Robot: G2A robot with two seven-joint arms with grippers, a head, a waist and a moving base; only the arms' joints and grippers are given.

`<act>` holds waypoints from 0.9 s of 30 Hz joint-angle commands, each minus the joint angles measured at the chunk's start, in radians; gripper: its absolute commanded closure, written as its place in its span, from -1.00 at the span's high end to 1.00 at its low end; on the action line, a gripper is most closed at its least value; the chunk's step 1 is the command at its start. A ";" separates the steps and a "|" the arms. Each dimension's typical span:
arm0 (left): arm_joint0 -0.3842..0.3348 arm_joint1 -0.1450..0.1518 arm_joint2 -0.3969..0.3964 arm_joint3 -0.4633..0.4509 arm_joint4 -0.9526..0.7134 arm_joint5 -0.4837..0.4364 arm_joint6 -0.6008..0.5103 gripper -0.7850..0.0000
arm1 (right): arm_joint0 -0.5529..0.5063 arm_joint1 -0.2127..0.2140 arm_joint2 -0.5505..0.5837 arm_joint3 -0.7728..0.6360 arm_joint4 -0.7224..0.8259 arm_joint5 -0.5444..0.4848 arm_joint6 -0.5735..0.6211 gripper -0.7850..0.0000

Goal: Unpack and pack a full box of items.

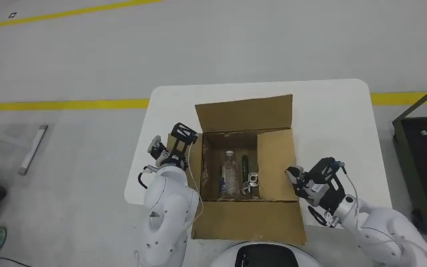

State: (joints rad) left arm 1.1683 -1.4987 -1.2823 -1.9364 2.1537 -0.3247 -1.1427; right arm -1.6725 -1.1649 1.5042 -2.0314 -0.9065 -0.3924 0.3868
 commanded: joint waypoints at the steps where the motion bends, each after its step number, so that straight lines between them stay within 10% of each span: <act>1: 0.005 0.001 0.000 0.025 0.019 -0.004 0.008 1.00 | -0.001 0.000 -0.003 0.000 0.000 0.005 -0.001 -1.00; 18: 0.003 -0.016 0.078 -0.199 -0.079 0.029 0.046 1.00 | -0.095 -0.005 0.122 -0.090 0.108 0.117 -0.245 -1.00; 27: 0.047 -0.054 0.222 -0.178 -0.616 0.150 0.100 1.00 | -0.186 -0.004 0.247 -0.052 0.150 0.127 -0.282 -1.00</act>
State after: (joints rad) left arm 1.2128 -1.5470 -1.0641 -2.1348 1.6793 -0.2146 -1.0477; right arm -1.8493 -1.1686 1.7422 -2.0862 -0.7594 -0.2644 0.1075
